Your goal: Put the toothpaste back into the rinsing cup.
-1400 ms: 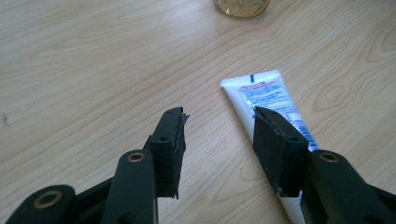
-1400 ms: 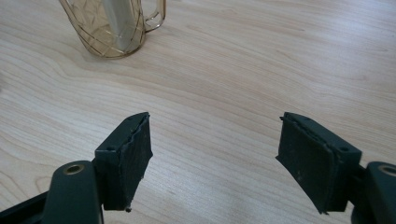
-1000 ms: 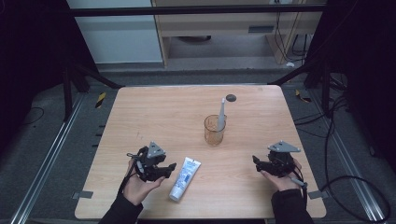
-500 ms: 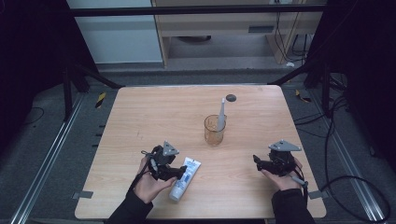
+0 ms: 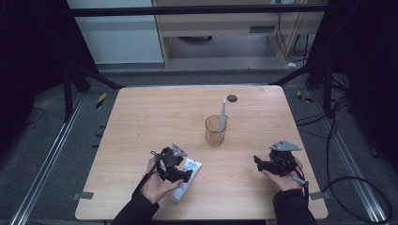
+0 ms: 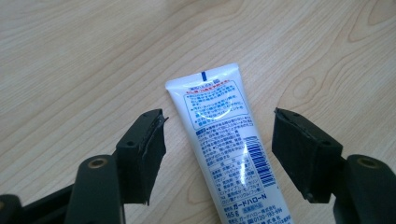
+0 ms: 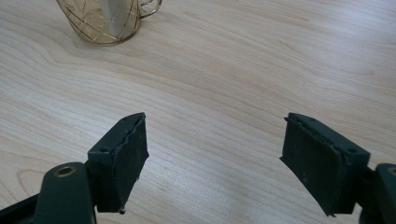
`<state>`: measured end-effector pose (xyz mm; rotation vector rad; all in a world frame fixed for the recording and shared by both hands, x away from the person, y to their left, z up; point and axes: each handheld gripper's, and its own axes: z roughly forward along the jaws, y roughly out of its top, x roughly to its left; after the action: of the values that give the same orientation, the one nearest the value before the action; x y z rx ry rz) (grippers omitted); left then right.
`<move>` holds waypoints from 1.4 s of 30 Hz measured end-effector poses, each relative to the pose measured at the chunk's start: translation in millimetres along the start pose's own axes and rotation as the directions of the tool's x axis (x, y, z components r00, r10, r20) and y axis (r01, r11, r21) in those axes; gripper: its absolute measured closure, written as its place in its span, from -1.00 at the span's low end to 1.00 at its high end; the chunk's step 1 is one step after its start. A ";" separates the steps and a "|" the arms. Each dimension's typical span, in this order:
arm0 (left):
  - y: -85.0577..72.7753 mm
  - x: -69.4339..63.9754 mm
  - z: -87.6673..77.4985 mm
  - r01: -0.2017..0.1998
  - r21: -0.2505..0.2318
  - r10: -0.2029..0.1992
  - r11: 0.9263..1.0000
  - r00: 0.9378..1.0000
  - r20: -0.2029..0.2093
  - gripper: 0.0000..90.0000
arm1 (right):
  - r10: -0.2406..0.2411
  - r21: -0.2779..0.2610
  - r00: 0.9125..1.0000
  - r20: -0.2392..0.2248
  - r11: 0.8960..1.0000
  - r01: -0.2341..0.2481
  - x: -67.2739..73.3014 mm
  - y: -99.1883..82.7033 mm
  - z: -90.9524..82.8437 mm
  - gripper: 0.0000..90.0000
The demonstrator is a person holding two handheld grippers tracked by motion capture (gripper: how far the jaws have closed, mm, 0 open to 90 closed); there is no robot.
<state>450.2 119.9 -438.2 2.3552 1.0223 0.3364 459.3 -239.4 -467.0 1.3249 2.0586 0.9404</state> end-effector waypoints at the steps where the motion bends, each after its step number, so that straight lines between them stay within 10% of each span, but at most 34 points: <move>1: 0.1 -0.5 0.9 0.001 0.002 -0.001 1.000 1.000 0.001 -0.25 | -0.001 0.002 1.000 0.000 1.000 0.001 0.2 0.2 0.2 -0.51; 26: -1.9 -2.3 32.0 0.036 0.160 -0.041 0.986 0.999 0.028 -0.22 | -0.019 0.025 1.000 -0.006 1.000 0.019 2.7 0.7 5.1 -0.50; 42: -2.0 0.7 40.2 0.085 0.180 -0.097 0.980 0.994 0.055 -0.09 | -0.016 0.028 1.000 -0.010 0.999 0.017 2.4 0.9 6.3 -0.48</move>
<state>466.6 106.2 -472.3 2.4485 1.1681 0.1399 463.4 -235.2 -470.3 1.3180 2.0939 0.9160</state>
